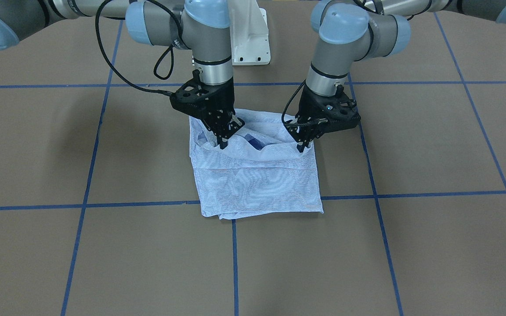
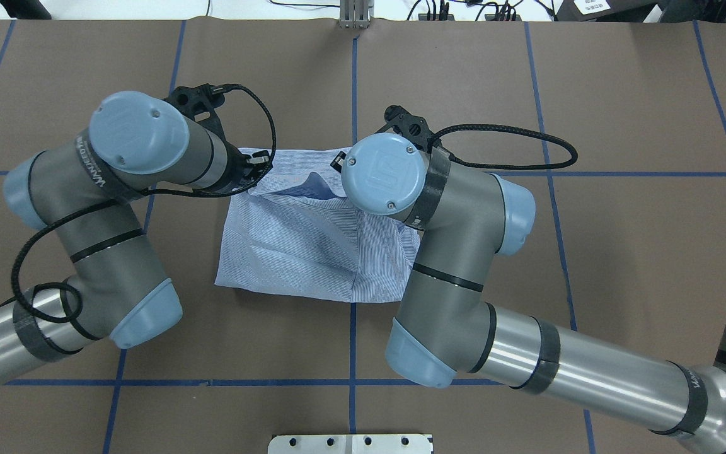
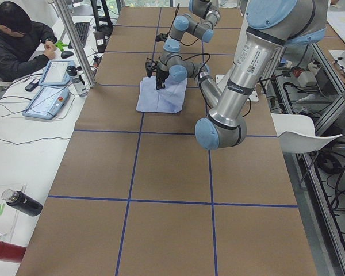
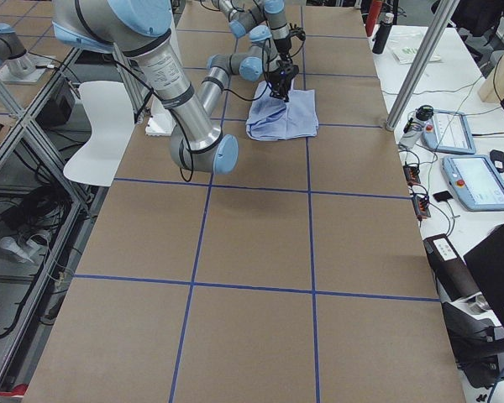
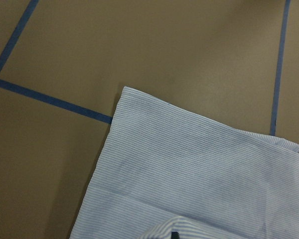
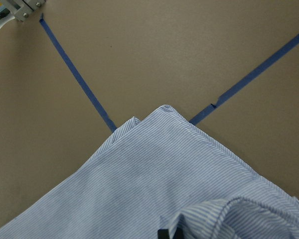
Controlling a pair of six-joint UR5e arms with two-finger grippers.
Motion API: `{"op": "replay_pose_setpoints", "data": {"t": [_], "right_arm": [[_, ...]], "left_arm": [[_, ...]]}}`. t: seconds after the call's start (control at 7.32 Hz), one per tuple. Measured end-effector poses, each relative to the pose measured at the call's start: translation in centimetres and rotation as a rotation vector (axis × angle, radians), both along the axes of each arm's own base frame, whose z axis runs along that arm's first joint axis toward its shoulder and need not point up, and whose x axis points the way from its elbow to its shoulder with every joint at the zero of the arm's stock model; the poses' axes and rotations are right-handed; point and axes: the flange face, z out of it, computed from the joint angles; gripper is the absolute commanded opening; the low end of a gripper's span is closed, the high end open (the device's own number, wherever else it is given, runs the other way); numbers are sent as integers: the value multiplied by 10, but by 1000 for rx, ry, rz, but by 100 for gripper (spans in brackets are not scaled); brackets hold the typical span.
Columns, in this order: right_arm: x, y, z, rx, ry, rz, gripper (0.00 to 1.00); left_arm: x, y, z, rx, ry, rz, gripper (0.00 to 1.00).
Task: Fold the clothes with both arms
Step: 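Lay the folded edge down at the far side and open both grippers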
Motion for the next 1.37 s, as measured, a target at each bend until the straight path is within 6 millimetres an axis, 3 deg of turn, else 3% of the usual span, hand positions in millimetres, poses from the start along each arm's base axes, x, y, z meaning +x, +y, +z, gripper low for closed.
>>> {"op": "replay_pose_setpoints", "data": {"t": [0.55,0.68,0.82,1.09,1.37], "right_arm": [[-19,-45,26,28,38,3,0],[-21,-51,32,38,43,-1,53],[-23,-54,36,52,52,-14,100],[-21,-62,33,101,73,-58,100],[0,-83,19,83,37,-116,100]], "left_arm": [[21,-39,34,62,-93,54,0],[25,-46,44,69,-97,56,57],[29,-50,51,76,-93,56,100],[27,-55,50,96,-82,60,100],[2,-63,39,140,-54,110,100]]}}
